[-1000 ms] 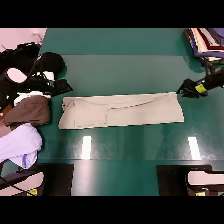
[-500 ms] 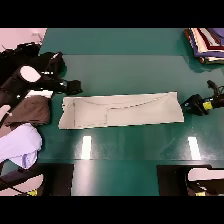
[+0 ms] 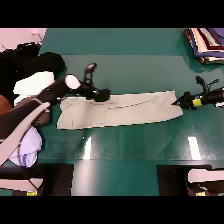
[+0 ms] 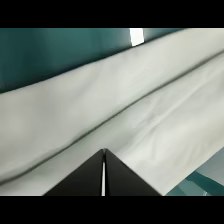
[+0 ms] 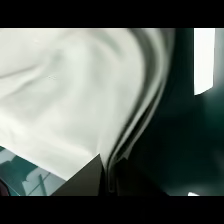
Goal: Fold the shirts.
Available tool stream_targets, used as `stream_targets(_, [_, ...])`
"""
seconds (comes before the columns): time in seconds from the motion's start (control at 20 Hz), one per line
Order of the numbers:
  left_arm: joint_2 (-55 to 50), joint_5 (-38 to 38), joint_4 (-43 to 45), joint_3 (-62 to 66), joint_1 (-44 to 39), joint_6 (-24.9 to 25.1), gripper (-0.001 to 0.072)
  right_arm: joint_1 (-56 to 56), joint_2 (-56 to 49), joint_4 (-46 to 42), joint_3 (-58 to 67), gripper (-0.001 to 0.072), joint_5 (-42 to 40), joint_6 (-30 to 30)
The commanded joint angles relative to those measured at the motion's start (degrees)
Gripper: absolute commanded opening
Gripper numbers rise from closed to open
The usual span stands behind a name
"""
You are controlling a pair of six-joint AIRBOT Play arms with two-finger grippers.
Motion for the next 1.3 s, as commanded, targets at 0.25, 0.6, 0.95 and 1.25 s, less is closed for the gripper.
stream_targets(0.25, [-14.29,-1.57,-0.98,10.71,-7.67,0.17,0.0022,6.08,17.42,15.39,2.86,0.0017,1.03,2.34])
stream_targets(0.6, [-14.34,-1.73,-0.94,10.75,-7.67,0.22,0.0023,19.87,15.41,14.34,19.17,0.0017,2.21,6.21])
stream_targets(0.95, [-4.44,-2.69,4.22,10.86,-1.25,0.13,0.0022,33.86,7.89,14.34,31.52,0.0017,2.45,6.27])
stream_targets(1.25, [15.87,-9.25,16.48,10.86,16.87,0.15,0.0023,55.28,-4.02,14.43,42.62,0.0019,-4.94,6.23])
